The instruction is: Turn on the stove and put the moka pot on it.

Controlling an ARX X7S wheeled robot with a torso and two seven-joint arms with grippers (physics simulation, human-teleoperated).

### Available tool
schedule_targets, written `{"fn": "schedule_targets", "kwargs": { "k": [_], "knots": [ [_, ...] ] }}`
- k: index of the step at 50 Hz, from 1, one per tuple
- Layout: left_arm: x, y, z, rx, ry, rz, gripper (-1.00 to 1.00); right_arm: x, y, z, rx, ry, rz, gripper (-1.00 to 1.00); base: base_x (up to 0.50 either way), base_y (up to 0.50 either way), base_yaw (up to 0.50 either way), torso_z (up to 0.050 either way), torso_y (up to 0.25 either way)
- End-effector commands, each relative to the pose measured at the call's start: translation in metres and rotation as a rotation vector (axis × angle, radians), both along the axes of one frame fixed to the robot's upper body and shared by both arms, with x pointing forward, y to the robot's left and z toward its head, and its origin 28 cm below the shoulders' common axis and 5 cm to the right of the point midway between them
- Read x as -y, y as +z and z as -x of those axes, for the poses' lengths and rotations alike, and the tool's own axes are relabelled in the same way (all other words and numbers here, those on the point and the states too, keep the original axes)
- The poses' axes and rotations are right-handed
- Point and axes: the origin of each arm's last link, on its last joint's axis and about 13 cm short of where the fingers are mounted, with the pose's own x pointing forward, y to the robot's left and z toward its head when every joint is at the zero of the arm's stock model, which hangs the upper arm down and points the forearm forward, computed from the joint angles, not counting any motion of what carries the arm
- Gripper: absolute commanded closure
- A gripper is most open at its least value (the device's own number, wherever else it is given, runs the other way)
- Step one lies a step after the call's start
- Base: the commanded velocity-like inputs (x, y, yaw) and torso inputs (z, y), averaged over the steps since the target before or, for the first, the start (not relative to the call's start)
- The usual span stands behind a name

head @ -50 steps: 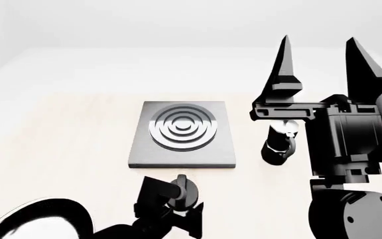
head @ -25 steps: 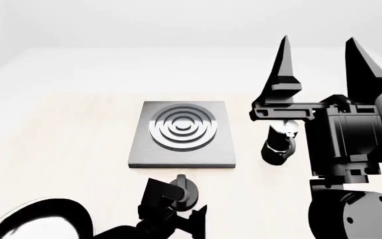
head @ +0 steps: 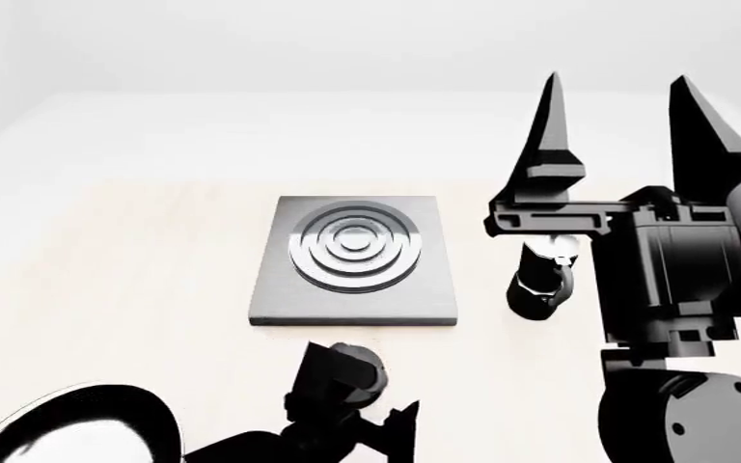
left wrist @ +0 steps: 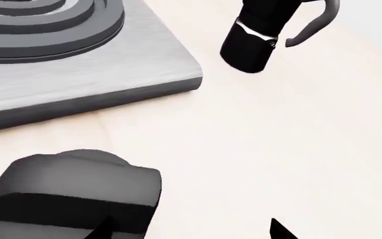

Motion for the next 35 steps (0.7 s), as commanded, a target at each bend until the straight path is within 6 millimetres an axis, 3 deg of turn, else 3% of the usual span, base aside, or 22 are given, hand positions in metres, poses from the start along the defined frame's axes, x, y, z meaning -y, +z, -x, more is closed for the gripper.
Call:
{"fn": "schedule_targets", "kwargs": {
  "k": [1, 10, 15, 29, 35],
  "knots": [
    [0.008, 0.011, -0.019, 0.038, -0.024, -0.023, -1.0, 0.001, -0.002, 0.0, -0.002, -0.002, 0.0, -1.0, 0.0, 0.0, 0.0, 0.0, 0.0],
    [0.014, 0.024, -0.037, 0.068, -0.035, -0.037, -1.0, 0.004, -0.001, -0.001, -0.005, -0.006, -0.005, -1.0, 0.0, 0.0, 0.0, 0.0, 0.0],
    [0.013, 0.044, -0.04, 0.138, -0.029, -0.015, -1.0, 0.005, -0.003, -0.001, -0.006, -0.012, -0.003, -1.0, 0.0, 0.0, 0.0, 0.0, 0.0],
    [-0.027, 0.139, -0.04, 0.564, 0.168, 0.031, -1.0, 0.008, -0.004, -0.007, -0.015, -0.031, 0.003, -1.0, 0.0, 0.0, 0.0, 0.0, 0.001],
    [-0.044, 0.161, -0.033, 0.695, 0.271, 0.034, -1.0, 0.01, -0.006, -0.01, -0.02, -0.043, 0.01, -1.0, 0.0, 0.0, 0.0, 0.0, 0.0]
  ]
}}
